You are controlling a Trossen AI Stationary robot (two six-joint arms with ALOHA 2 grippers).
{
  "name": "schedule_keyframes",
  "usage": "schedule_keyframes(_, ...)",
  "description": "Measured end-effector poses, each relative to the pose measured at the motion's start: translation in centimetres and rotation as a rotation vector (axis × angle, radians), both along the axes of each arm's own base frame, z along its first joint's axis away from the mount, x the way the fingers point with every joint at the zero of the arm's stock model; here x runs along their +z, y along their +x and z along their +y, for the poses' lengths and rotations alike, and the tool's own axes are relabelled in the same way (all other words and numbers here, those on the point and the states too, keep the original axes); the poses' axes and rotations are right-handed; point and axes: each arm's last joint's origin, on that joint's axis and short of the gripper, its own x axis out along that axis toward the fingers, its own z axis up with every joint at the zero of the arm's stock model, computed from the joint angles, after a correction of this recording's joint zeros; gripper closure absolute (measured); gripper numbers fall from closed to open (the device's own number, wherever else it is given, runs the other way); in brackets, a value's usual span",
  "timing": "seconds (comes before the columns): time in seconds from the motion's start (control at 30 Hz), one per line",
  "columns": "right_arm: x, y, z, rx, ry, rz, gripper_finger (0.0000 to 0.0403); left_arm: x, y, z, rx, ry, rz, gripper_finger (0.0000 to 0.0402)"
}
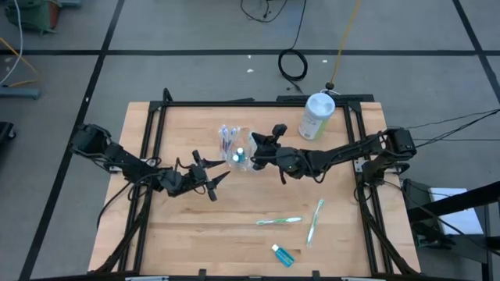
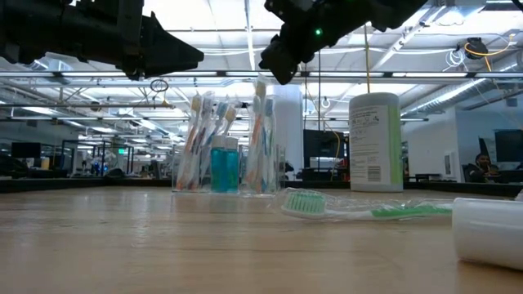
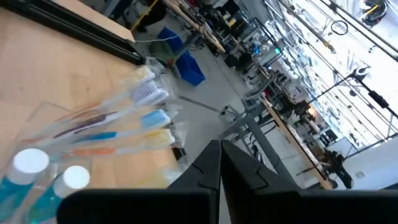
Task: Pick & Place toothbrushing station
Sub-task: Put the orange toothbrush into the transparent organizer
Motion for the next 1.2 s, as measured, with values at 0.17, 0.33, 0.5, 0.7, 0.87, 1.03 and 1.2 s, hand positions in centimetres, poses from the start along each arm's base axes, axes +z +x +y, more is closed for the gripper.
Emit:
schedule_keyframes(0.17, -0.2, 0.0, -0.4, 0.005, 0.036, -0.018, 0.0402, 0.0, 0.0, 0.0, 0.000, -0.014, -0.006, 0.0211)
schedule_keyframes(0.33, -0.5, 0.2, -1.5, 0.086, 0.139, -0.048, 0.0402, 0.0, 0.0, 0.0, 0.000, -0.019, -0.009, 0.0211)
schedule_keyframes(0.5, -1.2, 0.1, -2.2, 0.093, 0.203, -0.015, 0.0402, 0.0, 0.0, 0.0, 0.000, -0.019, -0.009, 0.0210)
schedule_keyframes(0.7, -1.7, -0.1, -2.2, 0.083, 0.220, 0.025, 0.0402, 0.0, 0.0, 0.0, 0.000, -0.020, -0.009, 0.0211)
schedule_keyframes(0.87, -1.7, -0.1, -2.2, 0.084, 0.226, 0.020, 0.0403, 0.0, 0.0, 0.0, 0.000, -0.022, -0.010, 0.0211)
schedule_keyframes(1.03, -1.7, -0.1, -2.2, 0.084, 0.223, 0.024, 0.0403, 0.0, 0.0, 0.0, 0.000, -0.022, -0.010, 0.0211)
schedule_keyframes(1.2, -1.7, 0.0, -2.1, 0.087, 0.220, 0.021, 0.0403, 0.0, 0.0, 0.0, 0.000, -0.021, -0.010, 0.0210)
